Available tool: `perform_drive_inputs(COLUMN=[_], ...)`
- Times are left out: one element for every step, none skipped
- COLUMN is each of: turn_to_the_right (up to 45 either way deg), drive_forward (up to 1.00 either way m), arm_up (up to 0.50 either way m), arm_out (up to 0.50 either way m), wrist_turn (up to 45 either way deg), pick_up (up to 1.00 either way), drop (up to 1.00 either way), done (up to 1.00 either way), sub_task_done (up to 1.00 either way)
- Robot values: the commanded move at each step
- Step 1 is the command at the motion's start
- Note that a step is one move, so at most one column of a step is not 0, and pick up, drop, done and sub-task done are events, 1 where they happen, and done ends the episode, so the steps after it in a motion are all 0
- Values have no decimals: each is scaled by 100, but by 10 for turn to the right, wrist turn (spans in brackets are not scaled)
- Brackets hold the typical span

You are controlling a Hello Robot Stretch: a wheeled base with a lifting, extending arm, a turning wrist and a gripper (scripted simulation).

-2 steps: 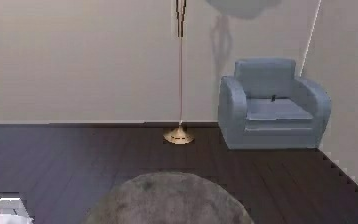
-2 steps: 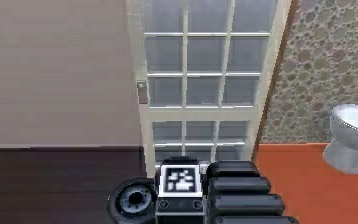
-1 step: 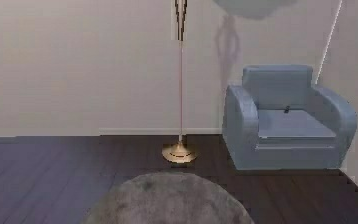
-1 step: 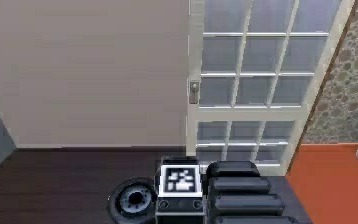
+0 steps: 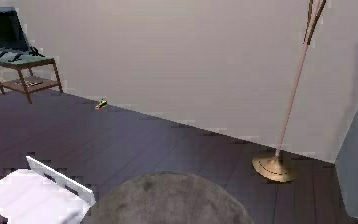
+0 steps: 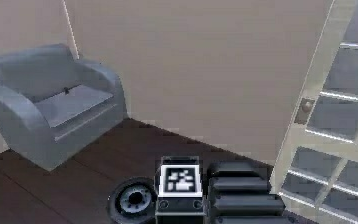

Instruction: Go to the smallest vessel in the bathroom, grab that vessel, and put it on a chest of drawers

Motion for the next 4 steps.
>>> perform_drive_inputs(turn_to_the_right=[-30, 0, 60, 0], drive_forward=[0, 100, 0, 25], arm_up=[0, 0, 0, 0], arm_out=[0, 0, 0, 0], wrist_turn=[0, 0, 0, 0], pick_up=[0, 0, 0, 0], drop=[0, 0, 0, 0], done=[0, 0, 0, 0], sub_task_done=[0, 0, 0, 0])
